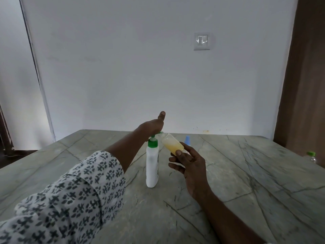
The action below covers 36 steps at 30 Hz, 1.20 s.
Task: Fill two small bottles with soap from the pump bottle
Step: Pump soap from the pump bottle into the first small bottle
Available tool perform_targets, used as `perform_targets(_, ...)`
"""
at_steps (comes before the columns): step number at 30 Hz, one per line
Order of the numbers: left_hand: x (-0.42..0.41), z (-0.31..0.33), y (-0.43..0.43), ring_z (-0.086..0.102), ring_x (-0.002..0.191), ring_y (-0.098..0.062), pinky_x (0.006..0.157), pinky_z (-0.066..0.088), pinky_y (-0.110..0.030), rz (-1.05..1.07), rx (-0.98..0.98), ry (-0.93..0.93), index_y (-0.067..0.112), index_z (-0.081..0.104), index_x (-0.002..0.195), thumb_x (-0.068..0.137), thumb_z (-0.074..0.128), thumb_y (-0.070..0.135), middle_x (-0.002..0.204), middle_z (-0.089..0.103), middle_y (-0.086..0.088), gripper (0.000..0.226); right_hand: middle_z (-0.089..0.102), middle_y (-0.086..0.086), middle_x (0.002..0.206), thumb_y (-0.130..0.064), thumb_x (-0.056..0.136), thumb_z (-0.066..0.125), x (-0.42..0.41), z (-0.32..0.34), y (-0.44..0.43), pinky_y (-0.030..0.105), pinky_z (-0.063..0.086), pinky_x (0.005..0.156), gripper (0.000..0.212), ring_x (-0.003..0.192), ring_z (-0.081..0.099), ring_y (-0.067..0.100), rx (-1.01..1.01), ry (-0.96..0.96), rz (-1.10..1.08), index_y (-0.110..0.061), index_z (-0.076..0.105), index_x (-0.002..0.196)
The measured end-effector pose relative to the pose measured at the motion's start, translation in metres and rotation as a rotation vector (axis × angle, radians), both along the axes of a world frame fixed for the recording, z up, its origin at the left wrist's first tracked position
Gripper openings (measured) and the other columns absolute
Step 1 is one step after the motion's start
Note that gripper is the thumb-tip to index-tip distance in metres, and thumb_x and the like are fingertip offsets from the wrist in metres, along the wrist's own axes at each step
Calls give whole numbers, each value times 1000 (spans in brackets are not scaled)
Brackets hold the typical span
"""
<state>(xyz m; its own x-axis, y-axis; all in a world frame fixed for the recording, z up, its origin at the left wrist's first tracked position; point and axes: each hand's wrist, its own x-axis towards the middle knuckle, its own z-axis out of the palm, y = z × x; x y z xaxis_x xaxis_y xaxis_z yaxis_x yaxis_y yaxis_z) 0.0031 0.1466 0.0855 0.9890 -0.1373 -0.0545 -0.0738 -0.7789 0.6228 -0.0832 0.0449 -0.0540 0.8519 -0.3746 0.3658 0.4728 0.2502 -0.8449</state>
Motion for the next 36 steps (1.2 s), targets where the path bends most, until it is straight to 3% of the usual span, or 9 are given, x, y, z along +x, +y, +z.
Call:
perform_targets(4,-1,-7,-4,25,143,-34,116,18,-44,-15,21,-9,7,27,150,95,2,64,155,25,-21,83,78,-4,86,-11,88,66,-1,-3,-6,32,61,65,31,82,75,26,2,0,-13,-28,62,114)
perform_targets(16,1,-5,3,33,138,-36,112,28,-45,-2,0,14,7,28,149,93,6,68,152,30,-21,86,77,2,91,-10,88,66,-1,-2,-2,35,62,68,34,84,75,29,3,-2,6,-21,61,121)
perform_targets(36,1,-9,1,25,143,-34,117,16,-45,-3,38,-16,7,28,149,94,1,65,155,27,-20,85,77,4,93,-13,88,66,-3,-3,-2,36,61,67,34,84,74,29,19,-16,-8,-20,62,121)
